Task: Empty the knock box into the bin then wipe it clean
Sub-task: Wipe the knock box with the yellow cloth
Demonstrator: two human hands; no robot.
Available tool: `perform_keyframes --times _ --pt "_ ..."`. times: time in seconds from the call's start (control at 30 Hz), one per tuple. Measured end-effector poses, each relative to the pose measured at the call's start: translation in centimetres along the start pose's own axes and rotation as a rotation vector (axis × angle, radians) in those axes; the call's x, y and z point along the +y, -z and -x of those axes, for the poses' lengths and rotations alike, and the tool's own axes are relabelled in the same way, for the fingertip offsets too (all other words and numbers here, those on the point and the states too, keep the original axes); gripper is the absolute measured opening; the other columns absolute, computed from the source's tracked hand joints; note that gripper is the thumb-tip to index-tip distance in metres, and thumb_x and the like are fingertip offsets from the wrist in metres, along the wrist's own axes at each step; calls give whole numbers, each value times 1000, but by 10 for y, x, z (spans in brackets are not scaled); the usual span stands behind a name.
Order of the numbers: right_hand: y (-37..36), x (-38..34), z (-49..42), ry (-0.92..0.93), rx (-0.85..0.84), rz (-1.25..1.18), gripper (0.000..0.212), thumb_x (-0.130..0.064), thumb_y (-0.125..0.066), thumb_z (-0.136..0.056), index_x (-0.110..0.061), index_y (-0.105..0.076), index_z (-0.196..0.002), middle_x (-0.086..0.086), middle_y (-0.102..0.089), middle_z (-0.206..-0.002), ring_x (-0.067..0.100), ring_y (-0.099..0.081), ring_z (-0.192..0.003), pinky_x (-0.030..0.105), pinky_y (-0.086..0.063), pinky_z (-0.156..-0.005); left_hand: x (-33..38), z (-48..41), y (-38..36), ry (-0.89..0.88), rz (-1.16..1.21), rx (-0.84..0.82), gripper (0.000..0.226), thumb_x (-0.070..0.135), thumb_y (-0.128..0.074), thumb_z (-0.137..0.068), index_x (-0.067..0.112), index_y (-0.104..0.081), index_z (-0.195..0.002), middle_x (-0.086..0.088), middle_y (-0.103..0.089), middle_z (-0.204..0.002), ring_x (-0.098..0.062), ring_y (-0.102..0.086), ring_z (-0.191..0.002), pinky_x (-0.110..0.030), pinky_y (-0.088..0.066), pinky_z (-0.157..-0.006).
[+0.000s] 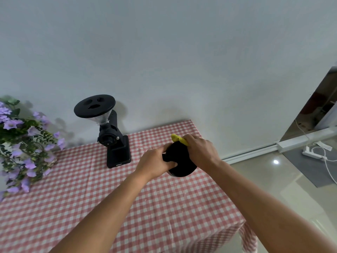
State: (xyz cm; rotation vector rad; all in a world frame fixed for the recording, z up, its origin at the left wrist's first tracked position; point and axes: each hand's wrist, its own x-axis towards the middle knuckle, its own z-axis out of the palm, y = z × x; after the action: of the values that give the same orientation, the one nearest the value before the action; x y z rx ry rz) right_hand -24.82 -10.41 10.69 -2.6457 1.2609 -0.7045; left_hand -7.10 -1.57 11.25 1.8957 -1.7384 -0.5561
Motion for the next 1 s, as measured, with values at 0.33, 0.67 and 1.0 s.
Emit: perform_keyframes --times 0.33,0.67,1.0 --pt "-3 -6 0 -24 79 -119 27 -22 -58 -92 -26 -64 -118 -5 -71 -107 23 -66 -87 30 -46 -65 3 -2 -8 247 264 76 34 31 -46 -102 33 -65 -131 3 -77 -92 -18 -74 -66 -43 -63 -62" --pt "-19 -16 13 -513 -144 -599 17 -26 -58 -98 -14 -67 -90 3 -67 -76 21 -63 -71 29 -45 -57 -18 6 -21 426 271 188 31 22 -45 -103 15 -74 -104 -10 -74 -82 -32 -73 -67 -52 -62 -61" --pt "-29 -7 24 -719 -177 -838 6 -15 -67 -91 -19 -69 -95 -1 -68 -82 15 -63 -77 25 -46 -59 -40 18 -37 586 513 138 25 28 -59 -100 15 -72 -116 -5 -76 -88 -25 -75 -59 -44 -64 -62"
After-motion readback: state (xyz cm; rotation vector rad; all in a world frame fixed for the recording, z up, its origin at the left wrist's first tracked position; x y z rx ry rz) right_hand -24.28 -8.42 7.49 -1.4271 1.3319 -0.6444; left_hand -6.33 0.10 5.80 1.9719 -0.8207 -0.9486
